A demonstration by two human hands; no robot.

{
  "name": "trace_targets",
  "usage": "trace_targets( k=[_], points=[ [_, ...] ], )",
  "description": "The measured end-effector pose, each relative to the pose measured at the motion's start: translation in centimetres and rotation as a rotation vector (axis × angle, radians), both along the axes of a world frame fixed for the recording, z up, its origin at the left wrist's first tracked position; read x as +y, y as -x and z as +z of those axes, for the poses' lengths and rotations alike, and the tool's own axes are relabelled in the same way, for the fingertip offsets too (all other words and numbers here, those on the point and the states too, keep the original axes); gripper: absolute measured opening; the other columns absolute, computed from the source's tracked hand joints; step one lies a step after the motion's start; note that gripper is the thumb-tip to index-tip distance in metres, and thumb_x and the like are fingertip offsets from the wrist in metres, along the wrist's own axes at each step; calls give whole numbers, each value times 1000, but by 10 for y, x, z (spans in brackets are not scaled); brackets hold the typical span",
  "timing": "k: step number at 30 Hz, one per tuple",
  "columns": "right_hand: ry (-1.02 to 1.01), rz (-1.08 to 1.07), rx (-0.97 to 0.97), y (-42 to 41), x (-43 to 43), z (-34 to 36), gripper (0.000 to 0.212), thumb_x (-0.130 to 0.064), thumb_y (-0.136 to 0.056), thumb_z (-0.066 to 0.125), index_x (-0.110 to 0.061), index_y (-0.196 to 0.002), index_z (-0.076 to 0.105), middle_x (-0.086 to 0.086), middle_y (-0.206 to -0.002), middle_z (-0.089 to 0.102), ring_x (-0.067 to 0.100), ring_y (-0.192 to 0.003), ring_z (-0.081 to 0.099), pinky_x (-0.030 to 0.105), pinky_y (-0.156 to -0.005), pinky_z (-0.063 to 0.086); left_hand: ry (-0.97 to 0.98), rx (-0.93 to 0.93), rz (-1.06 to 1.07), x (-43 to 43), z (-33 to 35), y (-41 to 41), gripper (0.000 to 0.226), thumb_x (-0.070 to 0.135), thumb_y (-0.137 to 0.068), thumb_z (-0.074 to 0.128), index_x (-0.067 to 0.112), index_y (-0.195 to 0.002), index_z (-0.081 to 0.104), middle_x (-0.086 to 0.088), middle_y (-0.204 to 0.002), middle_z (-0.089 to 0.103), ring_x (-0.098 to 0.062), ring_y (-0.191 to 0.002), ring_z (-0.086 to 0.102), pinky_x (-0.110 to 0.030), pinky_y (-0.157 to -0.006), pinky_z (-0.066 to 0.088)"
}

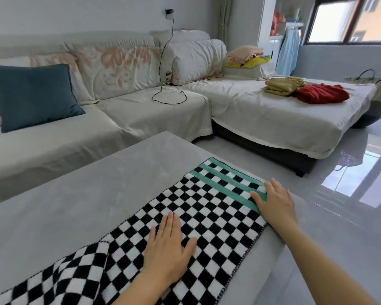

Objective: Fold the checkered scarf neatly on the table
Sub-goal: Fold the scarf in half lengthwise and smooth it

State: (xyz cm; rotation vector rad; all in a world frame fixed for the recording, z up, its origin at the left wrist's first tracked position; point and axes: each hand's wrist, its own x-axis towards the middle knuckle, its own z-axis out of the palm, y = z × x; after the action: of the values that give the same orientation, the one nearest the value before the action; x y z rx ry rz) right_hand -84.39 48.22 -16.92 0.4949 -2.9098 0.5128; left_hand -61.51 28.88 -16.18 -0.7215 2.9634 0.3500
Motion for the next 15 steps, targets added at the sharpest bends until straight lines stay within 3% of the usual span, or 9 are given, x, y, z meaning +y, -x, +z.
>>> trace_targets(
  k=[3, 7, 9, 12, 15],
  points=[
    [-4, -109, 86, -3, 1, -5, 68, -59, -91, 26, -13, -141, 35, 9, -151, 29, 23, -140, 23, 41, -113, 18, -5, 58, -70, -24, 6, 62, 78, 62, -93, 17, 13, -150, -9, -1, -159, -12, -14, -145, -10, -40, -120, 1],
    [57, -133, 104, -2, 2, -6, 52, -55, -92, 31, -19, -125, 50, -2, -126, 57, 16, -115, 52, 31, -90, 45, 54, 102, -287, -35, 11, 166, 74, 52, -97, 28, 11, -150, -4, -4, -160, -6, -17, -146, -4, -42, -120, 8],
    [18, -151, 161, -3, 1, -7, 44, -55, -92, 34, -25, -118, 54, -9, -115, 61, 11, -103, 56, 27, -83, 44, 36, 165, -290, -37, 9, 204, 72, 48, -98, 34, 9, -150, 5, -6, -160, 6, -18, -146, 6, -40, -119, 14],
    [-15, -187, 223, -3, -1, -11, 38, -54, -89, 43, -30, -114, 58, -12, -110, 64, 12, -100, 58, 30, -84, 39, 34, 178, -271, -42, -1, 239, 73, 51, -96, 36, 7, -149, 13, -7, -158, 17, -20, -144, 17, -40, -116, 22],
    [21, -173, 234, 1, -2, -18, 37, -46, -79, 66, -22, -107, 66, -5, -97, 70, 21, -90, 63, 36, -80, 42, 121, 120, -363, -43, -8, 253, 79, 60, -93, 30, 11, -151, 7, -4, -160, 7, -19, -146, 8, -42, -117, 17]
  ],
)
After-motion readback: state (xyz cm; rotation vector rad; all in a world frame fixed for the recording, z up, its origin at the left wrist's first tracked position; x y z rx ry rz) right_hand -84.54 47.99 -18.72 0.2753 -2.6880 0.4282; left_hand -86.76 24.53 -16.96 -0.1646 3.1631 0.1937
